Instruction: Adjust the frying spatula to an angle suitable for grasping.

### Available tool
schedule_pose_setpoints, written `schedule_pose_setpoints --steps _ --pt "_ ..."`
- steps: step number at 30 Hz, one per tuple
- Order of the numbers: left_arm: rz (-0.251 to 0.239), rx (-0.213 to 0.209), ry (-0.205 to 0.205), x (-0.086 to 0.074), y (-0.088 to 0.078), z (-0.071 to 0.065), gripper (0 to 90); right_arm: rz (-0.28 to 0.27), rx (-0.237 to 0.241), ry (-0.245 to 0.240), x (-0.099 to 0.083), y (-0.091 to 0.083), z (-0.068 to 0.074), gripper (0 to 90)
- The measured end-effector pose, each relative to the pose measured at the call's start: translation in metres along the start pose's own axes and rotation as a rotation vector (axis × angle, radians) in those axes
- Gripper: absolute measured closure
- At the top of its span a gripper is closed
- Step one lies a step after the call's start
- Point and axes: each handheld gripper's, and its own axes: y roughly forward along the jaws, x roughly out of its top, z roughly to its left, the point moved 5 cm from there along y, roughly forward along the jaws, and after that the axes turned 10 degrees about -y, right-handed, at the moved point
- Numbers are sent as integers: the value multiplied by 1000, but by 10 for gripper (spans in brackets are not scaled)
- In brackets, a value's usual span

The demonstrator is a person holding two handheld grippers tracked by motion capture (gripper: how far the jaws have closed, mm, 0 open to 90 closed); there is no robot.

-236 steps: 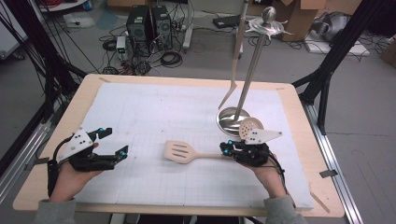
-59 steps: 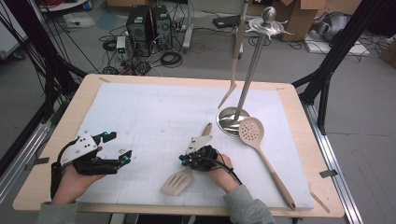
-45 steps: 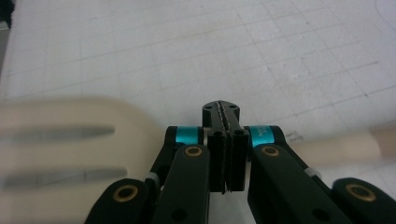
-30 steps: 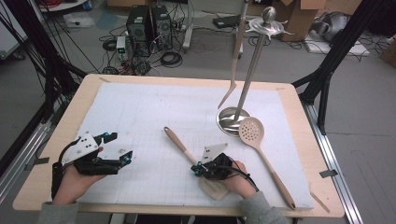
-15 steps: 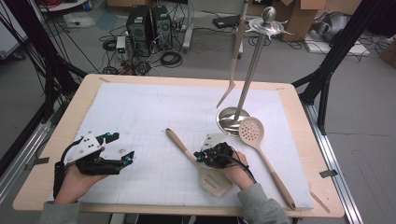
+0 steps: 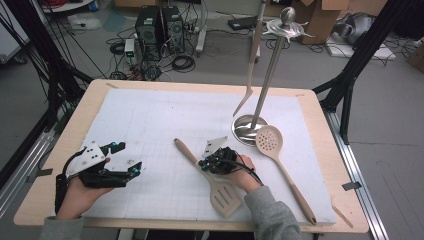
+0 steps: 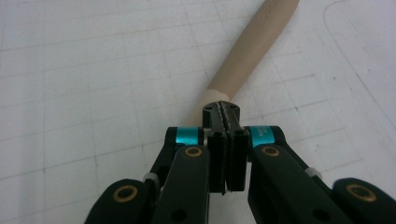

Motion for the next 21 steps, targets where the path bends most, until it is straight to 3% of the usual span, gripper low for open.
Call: schedule_pose_setpoints --steps 10,13,15,18,21 --pt "-1 0 -2 0 -1 1 138 -12 47 -43 8 4 6 900" --pt "-3 1 1 0 -2 1 138 -51 16 -20 15 -8 9 900" --pt "-1 -2 0 0 -1 1 138 -61 32 -30 19 -17 16 900" --pt "5 -1 2 -1 1 0 138 3 90 -110 19 -22 36 900" --pt "6 -3 5 -1 2 -2 138 44 125 -133 16 -20 46 900"
